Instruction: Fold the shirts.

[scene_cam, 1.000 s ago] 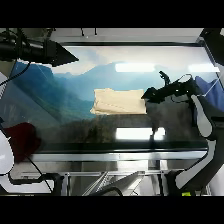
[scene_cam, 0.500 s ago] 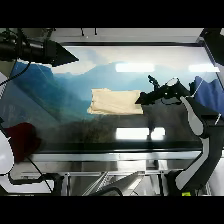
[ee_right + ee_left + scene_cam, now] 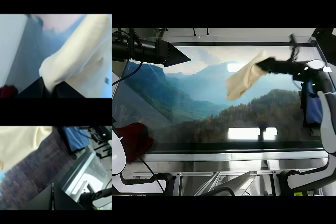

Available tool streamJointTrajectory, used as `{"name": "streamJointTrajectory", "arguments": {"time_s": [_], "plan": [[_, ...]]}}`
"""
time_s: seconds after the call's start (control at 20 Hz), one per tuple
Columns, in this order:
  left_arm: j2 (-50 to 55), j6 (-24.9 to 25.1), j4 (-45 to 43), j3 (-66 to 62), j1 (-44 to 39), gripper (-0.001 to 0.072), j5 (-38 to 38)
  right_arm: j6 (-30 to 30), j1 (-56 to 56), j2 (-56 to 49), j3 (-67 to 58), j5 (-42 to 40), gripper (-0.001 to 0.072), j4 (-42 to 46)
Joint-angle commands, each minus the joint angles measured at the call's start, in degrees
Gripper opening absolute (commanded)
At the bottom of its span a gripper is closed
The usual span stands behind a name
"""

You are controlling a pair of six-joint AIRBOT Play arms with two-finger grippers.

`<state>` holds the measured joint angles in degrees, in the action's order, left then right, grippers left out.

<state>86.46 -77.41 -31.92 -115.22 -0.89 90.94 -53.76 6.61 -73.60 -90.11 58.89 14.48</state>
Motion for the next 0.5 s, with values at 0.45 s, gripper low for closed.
{"name": "streamJointTrajectory", "arguments": {"time_s": [0.45], "plan": [[0.00,0.04,-0.04,0.00,0.04,0.0013,-0.09,-1.99,28.96,-0.42,-6.29,-28.33,0.0022,-5.44]]}}
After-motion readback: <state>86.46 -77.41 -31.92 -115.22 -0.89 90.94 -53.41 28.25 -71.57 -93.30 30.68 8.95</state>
